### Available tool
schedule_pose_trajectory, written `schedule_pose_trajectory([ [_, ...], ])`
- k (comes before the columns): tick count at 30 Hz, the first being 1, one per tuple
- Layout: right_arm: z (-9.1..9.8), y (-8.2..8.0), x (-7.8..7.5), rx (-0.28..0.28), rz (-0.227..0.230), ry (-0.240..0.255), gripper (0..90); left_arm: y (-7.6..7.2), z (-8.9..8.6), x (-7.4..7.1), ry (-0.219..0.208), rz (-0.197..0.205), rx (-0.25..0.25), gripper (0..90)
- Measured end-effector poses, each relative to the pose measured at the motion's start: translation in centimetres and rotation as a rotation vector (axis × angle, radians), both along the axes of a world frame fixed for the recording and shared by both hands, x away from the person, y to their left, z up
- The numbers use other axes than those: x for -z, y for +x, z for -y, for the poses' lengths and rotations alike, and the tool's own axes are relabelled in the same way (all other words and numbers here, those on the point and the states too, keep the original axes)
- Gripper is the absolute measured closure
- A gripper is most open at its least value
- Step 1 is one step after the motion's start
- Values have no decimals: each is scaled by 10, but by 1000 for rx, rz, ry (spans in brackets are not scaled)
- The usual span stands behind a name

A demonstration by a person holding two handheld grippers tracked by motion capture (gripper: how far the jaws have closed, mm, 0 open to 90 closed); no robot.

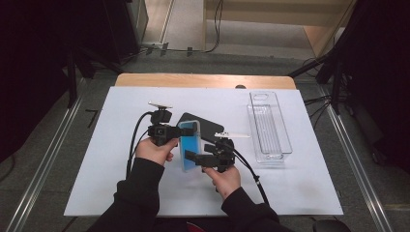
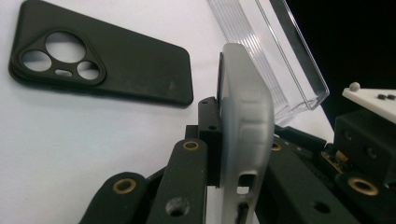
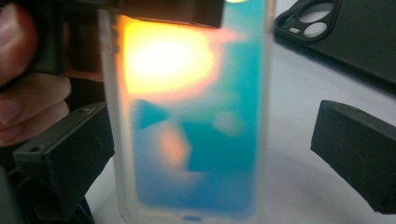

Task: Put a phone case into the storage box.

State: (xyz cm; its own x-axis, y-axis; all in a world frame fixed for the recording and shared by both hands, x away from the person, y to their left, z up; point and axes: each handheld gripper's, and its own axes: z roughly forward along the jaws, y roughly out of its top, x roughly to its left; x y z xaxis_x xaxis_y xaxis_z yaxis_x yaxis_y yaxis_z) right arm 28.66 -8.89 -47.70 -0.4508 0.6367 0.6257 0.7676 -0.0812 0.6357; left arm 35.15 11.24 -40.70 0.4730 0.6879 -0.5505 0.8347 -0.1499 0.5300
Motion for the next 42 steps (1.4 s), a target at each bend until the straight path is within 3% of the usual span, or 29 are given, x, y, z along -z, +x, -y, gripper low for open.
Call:
schedule_pose_trajectory([
  [6, 8, 3, -2, -59, -16, -57, 0, -4, 2, -7, 32, 46, 11, 863],
  [10, 14, 4, -3, -123, -20, -92, 0, -6, 1, -9, 28, 62, 17, 862],
  [15, 24, 7, -4, -222, -28, -93, 38, -7, -2, -12, 32, 78, 22, 862],
  [21, 37, 13, -3, -277, -56, -135, 38, -8, -4, -14, 27, 83, 27, 861],
  [27, 44, 14, -6, -315, -43, -167, 39, -9, 0, -15, 33, 109, 61, 861],
  [33, 43, 10, -11, -296, 4, -241, 39, -15, 7, -14, 59, 167, 64, 860],
  [35, 43, 8, -12, -283, 39, -267, 41, -16, 7, -12, 58, 187, 61, 860],
  [38, 42, 7, -15, -264, 67, -285, 41, -18, 5, -11, 39, 222, 50, 860],
  [42, 41, 5, -17, -235, 90, -294, 41, -22, 2, -10, 3, 303, 49, 859],
])
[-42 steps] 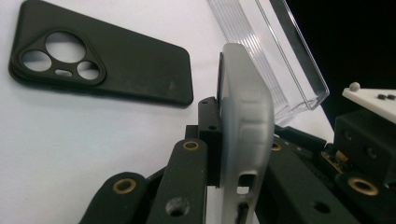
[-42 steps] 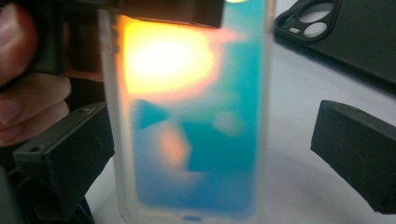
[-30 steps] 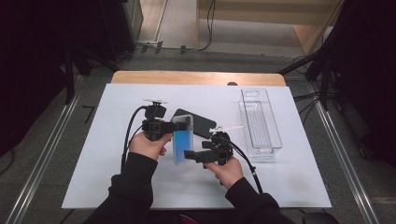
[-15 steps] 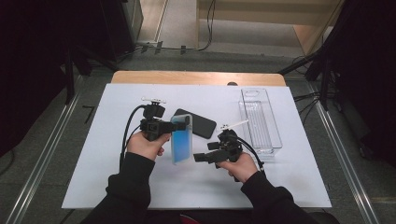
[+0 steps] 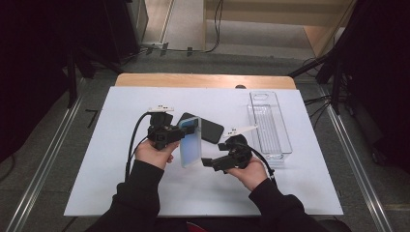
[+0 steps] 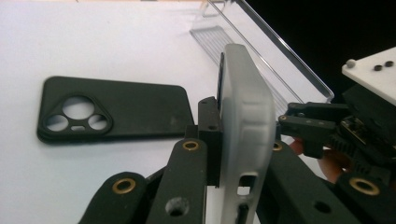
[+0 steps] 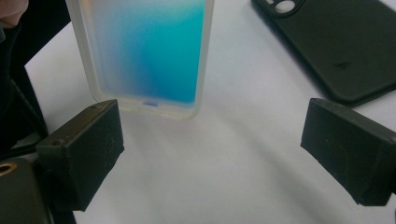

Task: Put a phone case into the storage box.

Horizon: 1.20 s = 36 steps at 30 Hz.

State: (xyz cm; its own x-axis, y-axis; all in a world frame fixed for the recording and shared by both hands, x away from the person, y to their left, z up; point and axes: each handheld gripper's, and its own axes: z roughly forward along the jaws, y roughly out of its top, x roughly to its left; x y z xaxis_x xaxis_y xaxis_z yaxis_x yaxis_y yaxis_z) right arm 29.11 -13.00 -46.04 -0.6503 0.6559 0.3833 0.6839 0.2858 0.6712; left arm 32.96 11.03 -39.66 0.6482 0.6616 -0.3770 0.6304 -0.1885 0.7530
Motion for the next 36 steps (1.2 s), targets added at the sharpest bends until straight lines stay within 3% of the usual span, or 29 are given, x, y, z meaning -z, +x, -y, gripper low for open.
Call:
schedule_pose_trajectory([
  [5, 0, -2, -2, 25, 21, 6, 41, -4, -1, 2, -24, 59, -6, 859],
  [10, -2, -4, -3, 31, 53, -18, 41, -6, -2, 7, -39, 81, -29, 859],
  [14, -4, -5, -3, 13, 65, -42, 41, -6, -3, 12, -80, 79, -20, 859],
  [21, -6, -7, -5, 15, 87, -57, 41, -11, 0, 15, -74, 128, -39, 859],
  [31, -15, -11, -14, 54, 129, -46, 41, -14, 6, 19, -81, 117, -40, 859],
  [36, -18, -9, -21, 88, 142, -11, 41, -16, 11, 19, -81, 107, -35, 859],
])
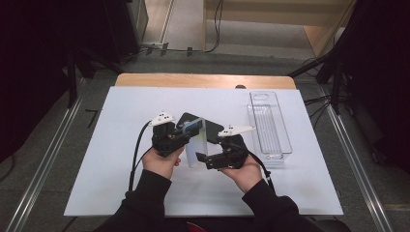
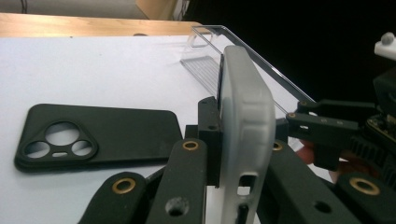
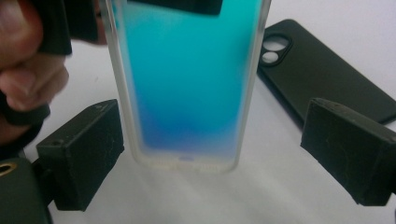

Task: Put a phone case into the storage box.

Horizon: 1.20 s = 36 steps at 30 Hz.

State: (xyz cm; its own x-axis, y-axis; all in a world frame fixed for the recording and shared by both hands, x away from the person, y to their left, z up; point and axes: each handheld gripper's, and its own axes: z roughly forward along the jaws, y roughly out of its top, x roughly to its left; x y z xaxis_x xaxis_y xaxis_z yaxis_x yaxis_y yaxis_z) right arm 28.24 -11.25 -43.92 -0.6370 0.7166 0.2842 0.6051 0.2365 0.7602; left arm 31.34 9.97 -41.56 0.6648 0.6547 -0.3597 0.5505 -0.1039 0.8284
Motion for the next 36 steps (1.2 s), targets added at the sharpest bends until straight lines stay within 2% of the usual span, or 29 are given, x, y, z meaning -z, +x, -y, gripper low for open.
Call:
schedule_pose_trajectory([
  [11, -11, 4, -9, 11, 18, 10, 41, -3, 7, 0, 1, -12, 14, 858],
  [23, -20, 11, -7, 23, 11, 9, 52, -5, 11, 0, 9, -13, 20, 856],
  [28, -23, 11, -7, 22, 22, 14, 142, -4, 11, 0, 12, -15, 20, 842],
  [34, -23, 10, -8, 24, 39, 19, 153, -4, 9, -1, -8, -24, 20, 834],
  [36, -23, 10, -8, 25, 39, 16, 154, -4, 9, -2, -21, -28, 23, 785],
])
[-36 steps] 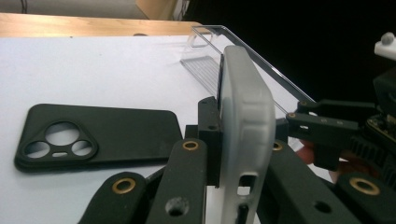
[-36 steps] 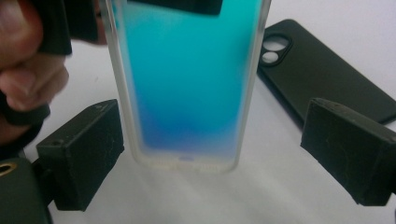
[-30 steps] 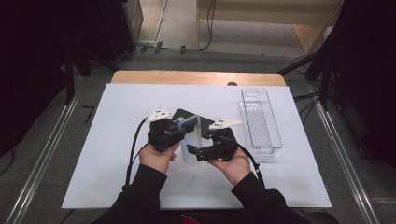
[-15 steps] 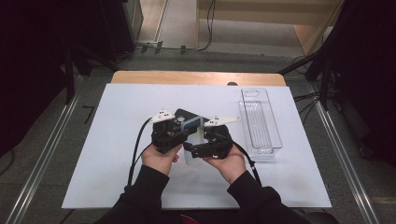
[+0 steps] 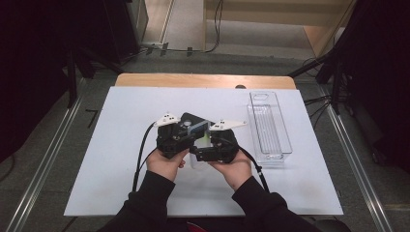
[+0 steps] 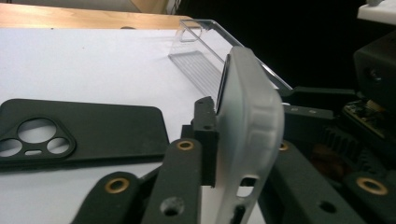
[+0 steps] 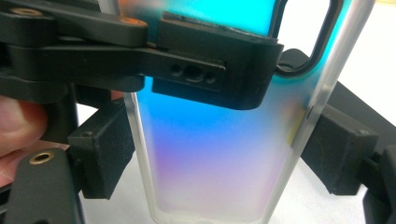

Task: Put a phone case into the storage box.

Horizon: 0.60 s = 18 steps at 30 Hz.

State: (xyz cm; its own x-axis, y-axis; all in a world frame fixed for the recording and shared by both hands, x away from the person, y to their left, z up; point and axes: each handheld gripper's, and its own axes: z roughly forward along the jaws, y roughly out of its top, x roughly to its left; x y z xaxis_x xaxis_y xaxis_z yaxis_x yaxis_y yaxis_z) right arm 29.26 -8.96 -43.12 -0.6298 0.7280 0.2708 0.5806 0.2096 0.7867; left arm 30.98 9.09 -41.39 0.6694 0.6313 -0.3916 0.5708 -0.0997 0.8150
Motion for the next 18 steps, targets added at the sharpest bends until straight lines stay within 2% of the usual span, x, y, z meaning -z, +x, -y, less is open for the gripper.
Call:
schedule_pose_trajectory([
  [2, 1, 1, 0, 2, -8, -4, 154, 0, -2, -2, -6, 1, -8, 748],
  [7, 5, 3, 1, 14, -10, -7, 154, 2, -7, -5, -28, -35, 9, 655],
  [14, 12, 8, 5, 35, -22, -22, 154, 1, -8, -11, -7, -59, 38, 541],
  [18, 18, 12, 9, 52, -36, -27, 154, 1, -12, -13, -12, -85, 51, 476],
])
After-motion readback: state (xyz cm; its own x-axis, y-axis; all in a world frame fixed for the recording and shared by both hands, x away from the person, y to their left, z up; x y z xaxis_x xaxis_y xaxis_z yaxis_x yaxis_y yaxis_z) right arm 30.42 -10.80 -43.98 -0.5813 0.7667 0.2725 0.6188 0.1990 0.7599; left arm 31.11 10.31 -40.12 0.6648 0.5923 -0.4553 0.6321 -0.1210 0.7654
